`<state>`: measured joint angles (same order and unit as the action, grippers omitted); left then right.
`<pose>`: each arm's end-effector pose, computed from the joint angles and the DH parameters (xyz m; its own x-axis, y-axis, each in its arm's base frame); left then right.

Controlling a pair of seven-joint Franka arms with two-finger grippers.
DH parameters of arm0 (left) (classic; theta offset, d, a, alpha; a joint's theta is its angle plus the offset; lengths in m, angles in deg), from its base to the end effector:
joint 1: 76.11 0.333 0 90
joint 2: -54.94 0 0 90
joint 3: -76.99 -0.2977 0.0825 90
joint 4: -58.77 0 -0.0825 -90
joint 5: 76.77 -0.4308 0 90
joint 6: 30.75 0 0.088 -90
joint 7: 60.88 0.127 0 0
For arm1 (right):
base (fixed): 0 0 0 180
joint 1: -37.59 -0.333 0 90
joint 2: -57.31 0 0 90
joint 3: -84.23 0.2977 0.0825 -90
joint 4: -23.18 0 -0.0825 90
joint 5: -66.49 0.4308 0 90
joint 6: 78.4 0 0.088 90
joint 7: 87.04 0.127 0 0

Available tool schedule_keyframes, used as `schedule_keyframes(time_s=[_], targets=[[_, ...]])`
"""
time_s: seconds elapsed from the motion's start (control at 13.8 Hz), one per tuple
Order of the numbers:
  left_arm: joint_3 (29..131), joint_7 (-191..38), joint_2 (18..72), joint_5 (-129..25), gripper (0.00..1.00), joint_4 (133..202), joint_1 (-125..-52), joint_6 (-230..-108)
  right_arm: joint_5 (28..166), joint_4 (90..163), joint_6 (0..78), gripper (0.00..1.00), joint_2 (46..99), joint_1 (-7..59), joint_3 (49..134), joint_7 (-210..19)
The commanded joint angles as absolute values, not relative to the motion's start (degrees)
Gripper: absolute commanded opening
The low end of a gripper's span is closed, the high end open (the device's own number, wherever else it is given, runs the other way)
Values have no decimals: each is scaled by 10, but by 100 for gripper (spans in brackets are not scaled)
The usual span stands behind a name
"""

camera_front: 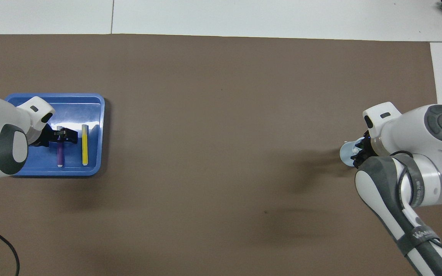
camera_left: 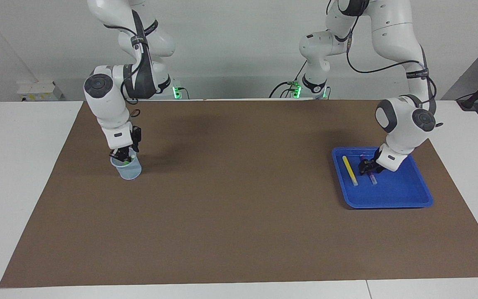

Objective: Right arm passes pens to left for tray arrangement
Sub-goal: 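Place the purple pen in the blue tray with the left gripper, then lift the green pen from the cup with the right gripper while the left gripper withdraws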

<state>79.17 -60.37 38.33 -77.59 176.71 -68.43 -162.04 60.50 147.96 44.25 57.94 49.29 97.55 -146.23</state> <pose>0.6069 0.0587 0.2196 0.9953 0.0784 -0.0566 0.0786 -0.9969 0.0012 0.5666 0.0099 0.3167 0.4337 0.8959 -0.0966 0.9001 -0.4358 -0.0008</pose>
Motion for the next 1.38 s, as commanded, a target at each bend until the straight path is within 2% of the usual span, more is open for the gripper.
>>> schedule_keyframes(time_s=[0.0,0.07,0.29,0.51,0.8,1.16,1.3], targets=[[793,-672,374,-779,100,1751,-695,-1628,595,1484,454,10,585,503,981,-1462],[793,-688,380,-779,100,1749,-706,-1623,595,1483,454,0,585,503,981,-1462],[794,-693,388,-779,100,1699,-707,-1533,594,1456,441,0,597,504,981,-1468],[797,-691,398,-770,100,1668,-707,-1475,570,1381,411,0,613,493,982,-1488],[800,-694,417,-740,100,1634,-709,-1429,533,1311,374,0,616,447,984,-1484],[809,-745,468,-696,100,1632,-708,-1376,544,1230,206,0,615,394,984,-1363],[815,-778,491,-669,100,1631,-711,-1351,611,1220,171,0,617,393,985,-1281]])
